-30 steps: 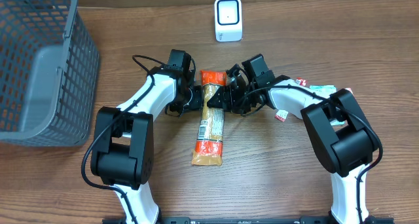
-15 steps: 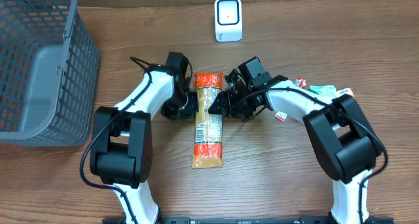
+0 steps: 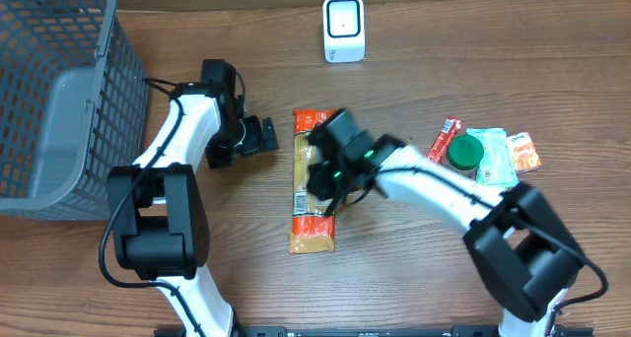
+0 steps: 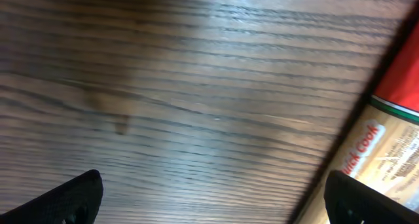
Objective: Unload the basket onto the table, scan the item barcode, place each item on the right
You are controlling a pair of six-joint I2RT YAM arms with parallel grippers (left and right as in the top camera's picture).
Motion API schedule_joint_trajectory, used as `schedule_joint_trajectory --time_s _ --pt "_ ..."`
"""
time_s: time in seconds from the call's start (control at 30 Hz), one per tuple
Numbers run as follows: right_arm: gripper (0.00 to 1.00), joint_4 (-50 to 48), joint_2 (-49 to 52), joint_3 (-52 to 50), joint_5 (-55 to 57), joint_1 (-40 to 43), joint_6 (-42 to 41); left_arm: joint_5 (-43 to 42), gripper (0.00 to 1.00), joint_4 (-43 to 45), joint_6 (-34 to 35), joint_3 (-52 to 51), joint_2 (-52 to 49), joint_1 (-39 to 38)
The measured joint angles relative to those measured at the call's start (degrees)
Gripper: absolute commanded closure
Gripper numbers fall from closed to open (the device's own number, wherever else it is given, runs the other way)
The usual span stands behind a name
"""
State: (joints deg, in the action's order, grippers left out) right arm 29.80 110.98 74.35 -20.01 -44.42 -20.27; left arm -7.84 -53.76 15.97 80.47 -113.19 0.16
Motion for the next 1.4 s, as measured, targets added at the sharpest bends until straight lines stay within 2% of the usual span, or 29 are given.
schedule_joint_trajectory --time_s 0.17,0.4,0.5,0.77,1.1,1.4 --pt "0.93 -2.60 0.00 0.00 6.84 -8.31 -0.20 0.17 0.00 0.11 0.00 0.00 0.00 -0.02" --pt "0.92 -1.97 0.02 0.00 14.60 -13.33 -1.97 5.79 0.00 -0.74 0.55 0.02 0.00 0.09" --pt "0.89 -1.55 0.42 0.00 15.98 -13.38 -2.19 8.98 0.00 -0.44 1.29 0.02 0.00 0.68" --pt "0.89 0.61 1.70 -0.02 17.11 -12.85 -2.21 12.72 0.00 -0.09 2.10 0.04 0.00 1.97" --pt "0.88 10.01 1.70 0.87 15.87 -8.72 -2.23 13.53 0.00 -0.24 2.12 0.04 0.00 2.12" --pt "0.83 17.79 1.70 1.90 15.26 -2.99 -2.10 13.68 0.00 -0.26 2.12 0.04 0.00 2.14"
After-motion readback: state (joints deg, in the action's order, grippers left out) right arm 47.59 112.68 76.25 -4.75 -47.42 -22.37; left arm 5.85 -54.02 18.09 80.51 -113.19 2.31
